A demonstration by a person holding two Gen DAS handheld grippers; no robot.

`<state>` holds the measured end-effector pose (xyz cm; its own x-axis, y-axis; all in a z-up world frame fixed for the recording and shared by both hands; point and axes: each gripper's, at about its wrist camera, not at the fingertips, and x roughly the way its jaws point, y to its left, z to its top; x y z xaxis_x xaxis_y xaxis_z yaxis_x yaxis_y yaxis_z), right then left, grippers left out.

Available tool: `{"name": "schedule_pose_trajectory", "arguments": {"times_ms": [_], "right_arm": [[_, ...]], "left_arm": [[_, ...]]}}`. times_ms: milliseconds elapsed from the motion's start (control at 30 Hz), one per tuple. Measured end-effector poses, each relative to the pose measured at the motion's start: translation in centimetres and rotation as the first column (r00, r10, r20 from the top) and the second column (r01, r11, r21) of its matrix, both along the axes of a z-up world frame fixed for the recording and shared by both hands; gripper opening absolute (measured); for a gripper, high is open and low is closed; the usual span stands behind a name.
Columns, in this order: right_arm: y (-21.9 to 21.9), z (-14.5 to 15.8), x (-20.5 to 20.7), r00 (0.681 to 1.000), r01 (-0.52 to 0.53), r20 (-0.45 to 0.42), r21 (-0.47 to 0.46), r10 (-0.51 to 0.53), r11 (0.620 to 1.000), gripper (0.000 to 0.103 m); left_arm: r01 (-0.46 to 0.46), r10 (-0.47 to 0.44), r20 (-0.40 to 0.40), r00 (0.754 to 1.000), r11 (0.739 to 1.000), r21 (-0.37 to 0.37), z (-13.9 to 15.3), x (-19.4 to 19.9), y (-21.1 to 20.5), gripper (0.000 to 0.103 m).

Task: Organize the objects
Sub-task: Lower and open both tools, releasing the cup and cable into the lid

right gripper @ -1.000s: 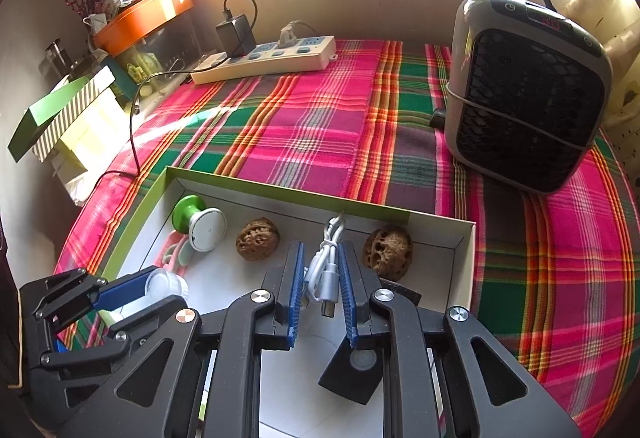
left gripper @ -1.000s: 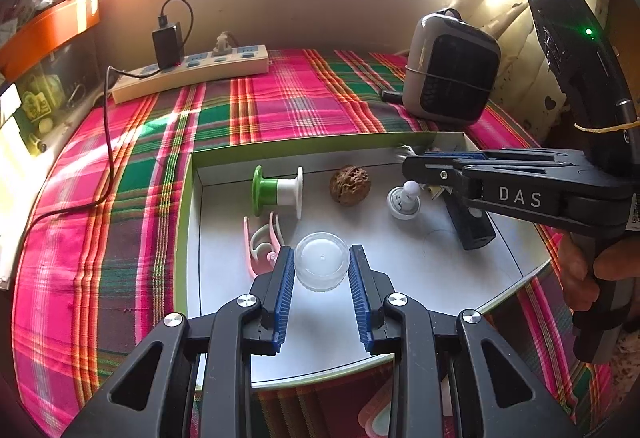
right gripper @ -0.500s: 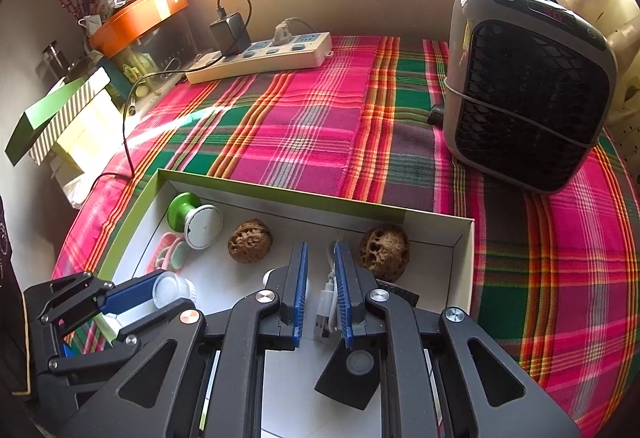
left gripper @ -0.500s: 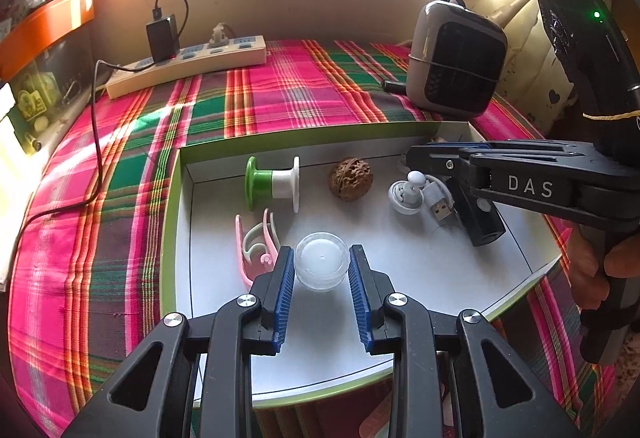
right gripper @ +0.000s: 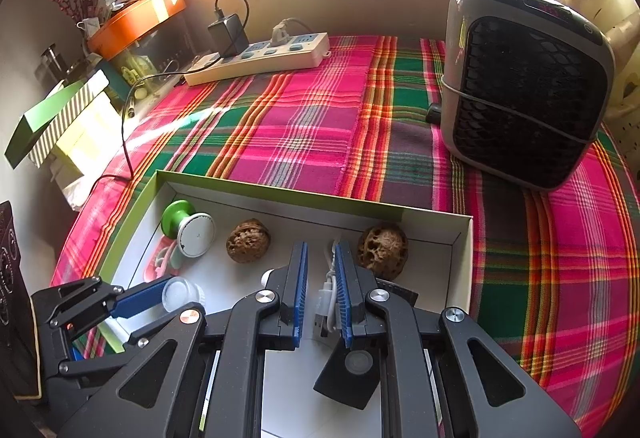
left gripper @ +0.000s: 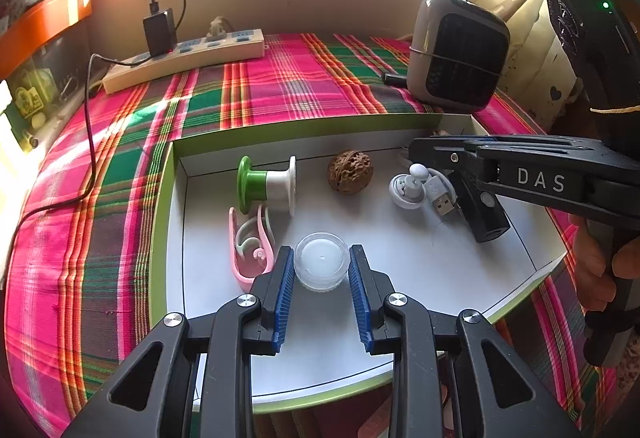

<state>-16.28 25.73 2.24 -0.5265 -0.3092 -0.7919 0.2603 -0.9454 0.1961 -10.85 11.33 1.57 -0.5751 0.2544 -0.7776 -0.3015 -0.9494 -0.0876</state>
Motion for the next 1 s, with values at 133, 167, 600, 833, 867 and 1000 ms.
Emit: {"name": "schedule_pose_trajectory", "arguments": {"times_ms": [133, 167, 600, 833, 867, 1000], "right_arm": [[0.0, 0.0, 0.0, 1.0, 0.001, -0.001, 0.001, -0.001, 1.0, 0.015], [0.0, 0.0, 0.0, 1.0, 0.002, -0.002, 0.0, -0.002, 1.0, 0.015], [0.4, 0.3, 0.6, 1.0, 0.011, -0.004, -0.022, -0.011, 1.0, 0.015], [0.3, 0.7, 1.7, 1.0, 0.018, -0.017, -0.015, -0.018, 1.0, 0.015], [0.3, 0.9, 1.9, 1.0, 0.019, -0.021, -0.014, -0.02, 1.0, 0.015], [0.5, 1.3, 2.8, 0.999, 0.029, -0.031, -0.017, -0.03, 0.999, 0.018]], "left_arm": [[0.0, 0.0, 0.0, 1.0, 1.0, -0.001, 0.0, 0.0, 0.0, 0.026], [0.0, 0.0, 0.0, 1.0, 1.0, -0.002, 0.0, 0.0, 0.0, 0.026], [0.001, -0.001, -0.001, 1.0, 1.0, -0.004, 0.0, 0.2, 0.0, 0.034], [0.0, 0.0, -0.006, 1.0, 1.0, -0.007, 0.2, 0.9, 0.0, 0.038], [-0.002, 0.002, -0.007, 1.0, 1.0, -0.007, 0.2, 1.0, 0.0, 0.038], [-0.007, 0.007, -0.019, 1.0, 1.0, 0.0, 0.9, 1.6, -0.3, 0.038]]}}
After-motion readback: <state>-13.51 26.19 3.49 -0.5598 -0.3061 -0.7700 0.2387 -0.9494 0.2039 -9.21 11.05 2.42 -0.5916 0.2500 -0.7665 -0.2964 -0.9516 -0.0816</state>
